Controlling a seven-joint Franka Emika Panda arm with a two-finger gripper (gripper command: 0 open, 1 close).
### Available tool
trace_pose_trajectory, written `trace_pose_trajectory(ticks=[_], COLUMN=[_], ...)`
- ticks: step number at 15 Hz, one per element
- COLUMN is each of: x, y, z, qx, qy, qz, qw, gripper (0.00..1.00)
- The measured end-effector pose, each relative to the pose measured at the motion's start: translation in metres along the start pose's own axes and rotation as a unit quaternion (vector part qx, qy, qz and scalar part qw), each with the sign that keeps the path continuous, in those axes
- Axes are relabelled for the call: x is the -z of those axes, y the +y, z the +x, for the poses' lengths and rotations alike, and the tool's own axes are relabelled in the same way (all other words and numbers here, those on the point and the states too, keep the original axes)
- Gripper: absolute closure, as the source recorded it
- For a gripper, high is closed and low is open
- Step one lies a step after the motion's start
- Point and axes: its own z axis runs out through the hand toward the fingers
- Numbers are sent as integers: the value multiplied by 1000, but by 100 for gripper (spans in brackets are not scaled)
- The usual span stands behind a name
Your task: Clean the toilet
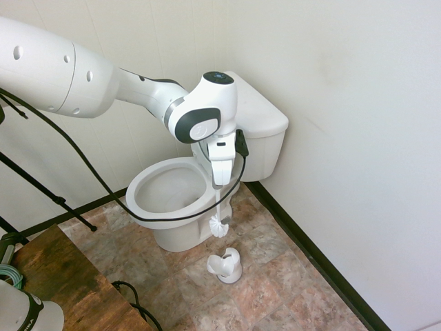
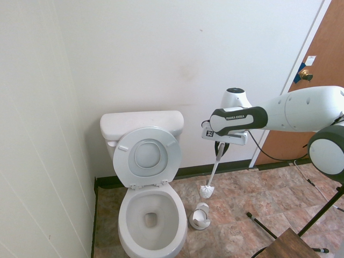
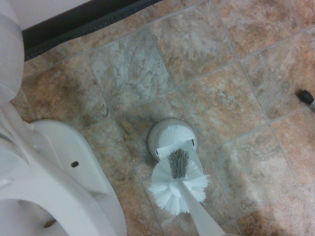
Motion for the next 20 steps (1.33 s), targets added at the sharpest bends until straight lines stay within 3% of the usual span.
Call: trace_pose_trajectory(ticks=[4, 10, 14, 20], x=[29, 98, 88, 39], y=[-3, 14, 9, -1], z=[-22, -111, -176, -251], qx=[15, 49, 65, 83], qy=[-5, -16, -21, -22], qz=[24, 53, 62, 78], qw=[1000, 997, 996, 993], gripper=[100, 100, 100, 100])
